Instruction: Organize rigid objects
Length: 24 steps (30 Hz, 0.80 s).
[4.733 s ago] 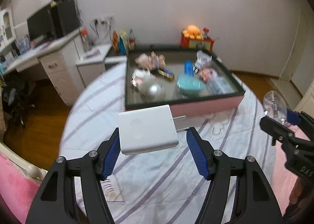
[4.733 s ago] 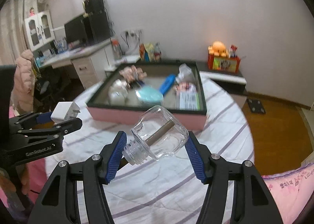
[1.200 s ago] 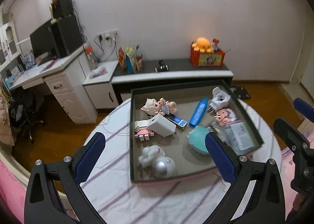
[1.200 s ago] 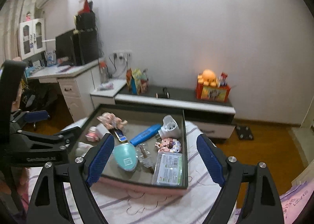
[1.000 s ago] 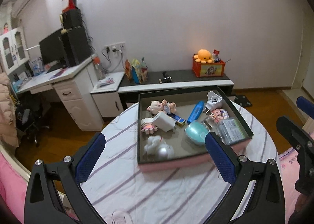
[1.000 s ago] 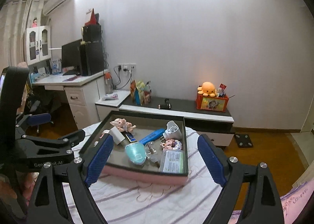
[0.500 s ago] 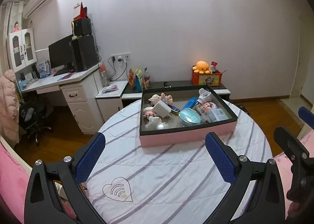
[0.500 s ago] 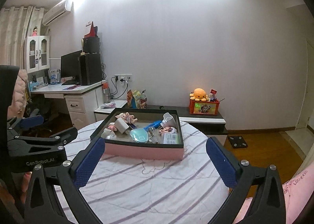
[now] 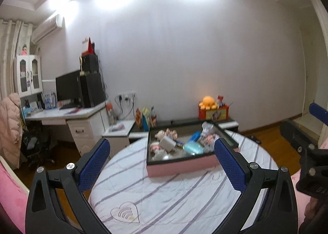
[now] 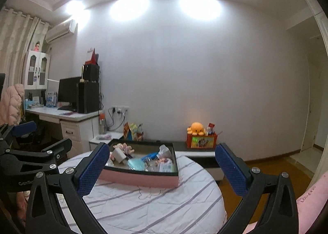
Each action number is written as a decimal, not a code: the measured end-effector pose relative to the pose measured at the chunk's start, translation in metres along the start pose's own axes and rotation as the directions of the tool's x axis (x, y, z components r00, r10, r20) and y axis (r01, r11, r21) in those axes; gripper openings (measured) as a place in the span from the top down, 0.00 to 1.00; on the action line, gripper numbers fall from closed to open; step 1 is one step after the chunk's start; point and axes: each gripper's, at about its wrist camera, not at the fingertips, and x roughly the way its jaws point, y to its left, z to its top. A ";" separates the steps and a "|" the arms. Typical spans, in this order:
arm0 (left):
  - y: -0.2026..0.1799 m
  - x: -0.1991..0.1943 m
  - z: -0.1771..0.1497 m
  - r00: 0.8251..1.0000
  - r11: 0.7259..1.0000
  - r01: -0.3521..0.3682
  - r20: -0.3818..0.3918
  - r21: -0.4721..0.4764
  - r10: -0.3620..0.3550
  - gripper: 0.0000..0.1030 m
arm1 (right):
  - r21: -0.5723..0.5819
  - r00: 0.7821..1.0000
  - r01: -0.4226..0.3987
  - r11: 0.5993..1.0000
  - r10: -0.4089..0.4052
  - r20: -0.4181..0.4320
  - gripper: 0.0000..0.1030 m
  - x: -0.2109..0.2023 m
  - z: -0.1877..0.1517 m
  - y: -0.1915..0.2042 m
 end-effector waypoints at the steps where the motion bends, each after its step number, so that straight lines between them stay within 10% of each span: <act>1: 0.000 -0.003 0.001 1.000 1.000 -0.001 0.015 -0.003 0.001 0.00 | 0.001 1.000 -0.001 1.000 0.001 0.007 0.00 -0.001 0.001 0.001; 24: -0.001 -0.018 -0.010 0.992 0.999 -0.024 0.121 -0.042 0.029 0.00 | 0.003 0.997 -0.006 1.000 0.006 0.073 0.00 -0.016 -0.015 0.009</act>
